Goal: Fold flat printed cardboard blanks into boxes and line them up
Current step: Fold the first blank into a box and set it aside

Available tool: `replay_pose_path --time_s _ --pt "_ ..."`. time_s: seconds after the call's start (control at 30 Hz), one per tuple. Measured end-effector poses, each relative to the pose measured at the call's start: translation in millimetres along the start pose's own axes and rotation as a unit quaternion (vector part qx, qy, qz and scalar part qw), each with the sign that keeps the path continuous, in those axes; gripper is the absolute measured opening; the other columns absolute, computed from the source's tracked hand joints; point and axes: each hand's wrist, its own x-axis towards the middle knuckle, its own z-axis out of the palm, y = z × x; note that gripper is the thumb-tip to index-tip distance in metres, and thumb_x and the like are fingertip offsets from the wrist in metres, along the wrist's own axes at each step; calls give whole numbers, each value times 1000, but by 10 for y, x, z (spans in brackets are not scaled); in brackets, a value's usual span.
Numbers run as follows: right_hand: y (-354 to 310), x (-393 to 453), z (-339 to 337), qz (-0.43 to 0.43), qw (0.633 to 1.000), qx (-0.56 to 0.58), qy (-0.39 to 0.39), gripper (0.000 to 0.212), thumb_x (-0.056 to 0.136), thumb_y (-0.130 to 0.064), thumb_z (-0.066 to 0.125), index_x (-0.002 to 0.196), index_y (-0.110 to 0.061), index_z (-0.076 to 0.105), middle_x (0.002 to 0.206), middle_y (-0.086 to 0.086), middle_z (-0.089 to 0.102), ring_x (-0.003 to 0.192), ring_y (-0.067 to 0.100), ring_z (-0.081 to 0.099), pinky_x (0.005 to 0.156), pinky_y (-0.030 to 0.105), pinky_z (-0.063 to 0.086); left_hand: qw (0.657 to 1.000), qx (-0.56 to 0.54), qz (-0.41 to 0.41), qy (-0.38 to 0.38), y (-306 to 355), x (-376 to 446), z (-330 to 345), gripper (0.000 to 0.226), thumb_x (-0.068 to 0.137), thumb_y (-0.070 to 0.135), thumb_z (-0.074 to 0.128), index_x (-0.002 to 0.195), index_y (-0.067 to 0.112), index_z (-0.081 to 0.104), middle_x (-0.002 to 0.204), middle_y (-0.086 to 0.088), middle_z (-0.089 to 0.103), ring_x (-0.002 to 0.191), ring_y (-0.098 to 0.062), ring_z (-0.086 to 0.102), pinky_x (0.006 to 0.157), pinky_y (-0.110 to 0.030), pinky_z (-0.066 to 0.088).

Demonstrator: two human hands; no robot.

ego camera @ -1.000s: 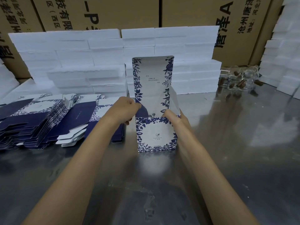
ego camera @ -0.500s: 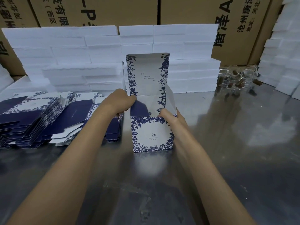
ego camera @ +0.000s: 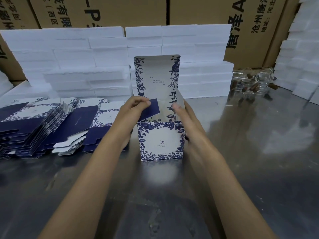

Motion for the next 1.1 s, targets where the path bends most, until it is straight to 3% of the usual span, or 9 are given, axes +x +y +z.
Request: replay_pose_path --time_s 0.1,0.17,0.33,0.47,0.57,0.67,0.87,1.03,1.1 --pt "-159 23 -83 21 998 -9 53 92 54 -96 59 129 -42 62 126 -19 69 115 6 67 89 34 53 998 -56 -14 -16 -85 -76 -4 16 93 21 65 106 28 72 120 0 70 100 -12 69 74 -24 50" --pt "-212 29 -186 29 996 -27 78 80 56 -89 60 106 -26 69 98 -11 75 86 7 72 73 29 53 996 -82 -11 -24 -133 -113 -25 21 93 19 66 109 30 73 120 0 71 100 -13 71 76 -26 52" --pt "-240 -52 -273 49 992 -117 14 53 63 -76 71 58 -26 57 57 -1 48 48 13 48 55 28 43 995 -93 5 -28 -176 -195 -39 25 87 25 67 109 36 73 123 0 69 109 -19 69 93 -37 54" --pt "-237 -92 -257 31 990 -126 -47 71 73 -62 77 86 6 58 71 13 44 57 19 38 45 23 33 993 -117 14 -13 -192 -237 -27 26 90 23 64 112 34 71 124 0 68 109 -19 69 92 -37 55" --pt "-246 -95 -236 30 992 -122 -23 36 89 -32 75 74 -8 53 66 11 46 52 16 34 41 21 27 988 -154 13 -12 -207 -263 8 27 93 17 61 117 28 70 116 4 69 94 -9 71 72 -25 57" --pt "-240 -71 -228 15 991 -131 2 39 93 -16 68 62 -18 44 74 15 36 54 17 25 42 22 20 985 -170 15 -14 -208 -287 27 28 94 14 59 119 24 69 117 3 68 87 -6 71 65 -21 56" --pt "-234 -96 -219 4 995 -99 31 48 90 -34 73 79 9 56 68 11 36 54 16 24 51 29 15 989 -147 14 -29 -224 -327 1 27 91 16 63 111 30 73 118 -1 71 102 -19 71 85 -34 55" --pt "-221 -73 -230 -14 994 -105 36 46 94 -17 68 57 -17 41 60 6 35 51 15 27 49 29 17 989 -143 13 -32 -240 -334 -9 28 88 17 67 109 33 75 113 1 73 100 -17 71 86 -33 55" --pt "-231 -78 -216 -20 993 -106 39 44 94 -21 69 59 -9 44 60 8 37 49 13 27 49 28 18 989 -146 11 -36 -245 -333 -16 29 87 17 68 110 33 75 116 0 72 102 -19 71 88 -35 56"
